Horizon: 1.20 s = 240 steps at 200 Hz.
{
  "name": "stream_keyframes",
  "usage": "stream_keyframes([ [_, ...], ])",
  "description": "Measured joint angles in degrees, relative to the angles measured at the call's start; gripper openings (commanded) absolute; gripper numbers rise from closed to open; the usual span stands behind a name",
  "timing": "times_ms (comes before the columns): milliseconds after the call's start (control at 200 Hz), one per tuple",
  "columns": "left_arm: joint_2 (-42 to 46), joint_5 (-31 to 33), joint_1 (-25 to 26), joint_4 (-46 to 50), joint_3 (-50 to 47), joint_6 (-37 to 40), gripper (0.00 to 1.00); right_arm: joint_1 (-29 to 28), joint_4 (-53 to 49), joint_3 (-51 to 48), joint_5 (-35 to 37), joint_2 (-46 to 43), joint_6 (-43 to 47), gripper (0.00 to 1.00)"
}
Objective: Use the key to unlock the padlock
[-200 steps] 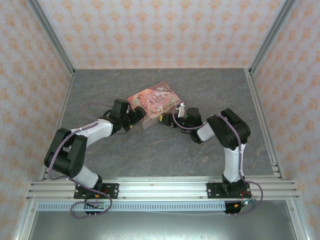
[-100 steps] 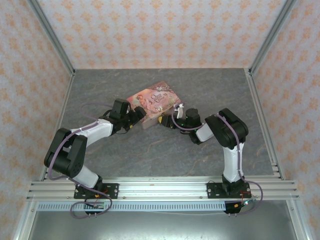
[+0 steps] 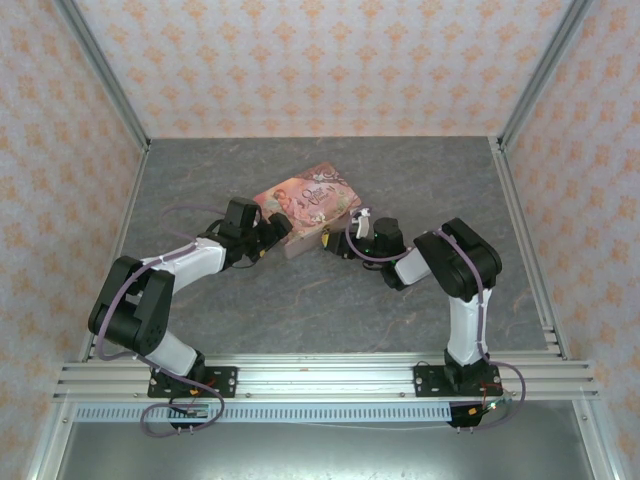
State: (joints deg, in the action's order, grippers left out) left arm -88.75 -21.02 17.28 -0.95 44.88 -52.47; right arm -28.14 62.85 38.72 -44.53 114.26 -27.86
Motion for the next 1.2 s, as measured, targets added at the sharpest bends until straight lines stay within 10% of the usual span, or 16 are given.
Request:
stream_keyframes([
  [425, 0.0, 0.0, 0.0, 0.0, 0.0, 0.0, 0.87, 0.7, -2.7, -0.2, 1.7, -1.0, -0.7, 0.00],
  [1201, 0.0, 0.4, 0.7, -2.0, -1.0, 0.0, 0.89, 0.9, 1.9, -0.5, 10.8, -1.1, -17.9, 0.00],
])
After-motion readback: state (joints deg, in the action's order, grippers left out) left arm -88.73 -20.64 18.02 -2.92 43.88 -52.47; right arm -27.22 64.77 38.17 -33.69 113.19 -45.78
